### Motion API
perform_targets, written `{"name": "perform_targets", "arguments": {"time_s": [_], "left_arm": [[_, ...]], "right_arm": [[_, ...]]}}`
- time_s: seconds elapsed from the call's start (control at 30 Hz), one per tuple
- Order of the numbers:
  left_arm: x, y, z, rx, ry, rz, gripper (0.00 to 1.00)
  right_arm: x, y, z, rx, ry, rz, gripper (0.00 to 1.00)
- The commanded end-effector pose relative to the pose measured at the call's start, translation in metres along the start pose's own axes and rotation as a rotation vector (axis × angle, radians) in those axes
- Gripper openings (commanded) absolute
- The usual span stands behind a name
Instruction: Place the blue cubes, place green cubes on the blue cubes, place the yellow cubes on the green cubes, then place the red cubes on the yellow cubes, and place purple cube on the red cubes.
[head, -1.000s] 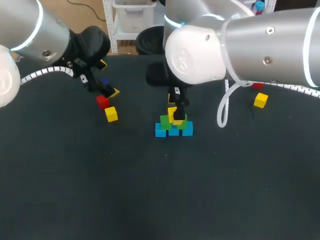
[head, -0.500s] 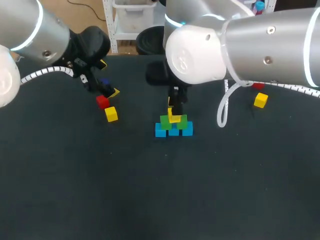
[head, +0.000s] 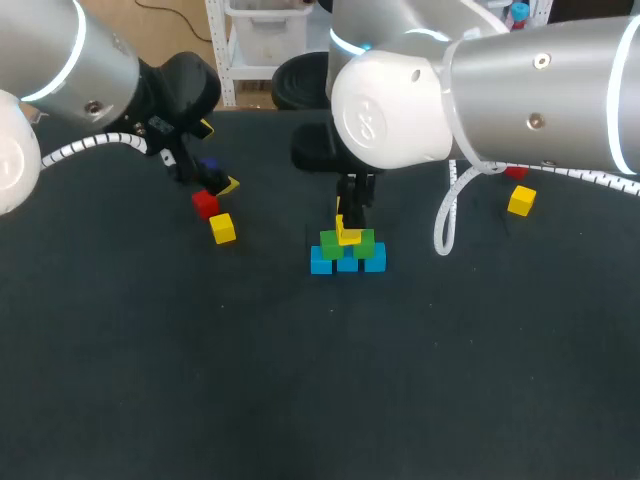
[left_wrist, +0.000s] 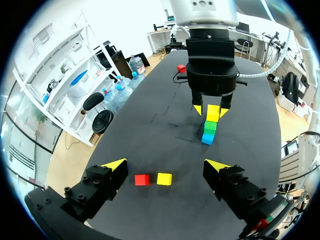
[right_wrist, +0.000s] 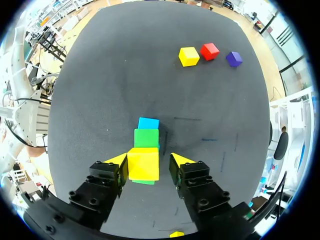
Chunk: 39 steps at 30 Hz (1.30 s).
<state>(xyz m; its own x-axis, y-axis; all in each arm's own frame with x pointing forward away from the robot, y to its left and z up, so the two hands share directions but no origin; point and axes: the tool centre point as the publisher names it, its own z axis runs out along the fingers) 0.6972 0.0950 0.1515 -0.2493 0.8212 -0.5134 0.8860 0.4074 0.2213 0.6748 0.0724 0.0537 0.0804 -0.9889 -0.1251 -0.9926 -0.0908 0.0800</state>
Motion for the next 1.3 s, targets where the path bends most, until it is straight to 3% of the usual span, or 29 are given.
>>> {"name": "perform_targets", "arguments": {"time_s": [0.03,0.7,0.9,0.97,1.0,1.3], "left_arm": [[0.001,0.002,0.001,0.004,-0.003,0.003,1.00],[0.001,0.002,0.001,0.004,-0.003,0.003,1.00],[0.001,0.002,0.001,0.004,-0.003,0.003,1.00],[0.001,0.002,0.001,0.004,-0.003,0.003,1.00],[0.001,0.002,0.001,0.004,-0.003,0.003,1.00],[0.001,0.002,0.001,0.004,-0.003,0.003,1.00]], "right_arm": [[0.001,0.000,0.000,0.001,-0.003,0.002,0.51],[0.001,-0.001,0.001,-0.001,-0.008,0.016,0.55],[0.001,-0.001,0.001,0.000,-0.011,0.019,0.71],[0.002,-0.001,0.001,0.000,-0.013,0.020,0.97],[0.002,-0.001,0.000,0.002,-0.017,0.024,1.00],[0.010,-0.006,-0.010,0.029,-0.097,0.110,1.00]]}}
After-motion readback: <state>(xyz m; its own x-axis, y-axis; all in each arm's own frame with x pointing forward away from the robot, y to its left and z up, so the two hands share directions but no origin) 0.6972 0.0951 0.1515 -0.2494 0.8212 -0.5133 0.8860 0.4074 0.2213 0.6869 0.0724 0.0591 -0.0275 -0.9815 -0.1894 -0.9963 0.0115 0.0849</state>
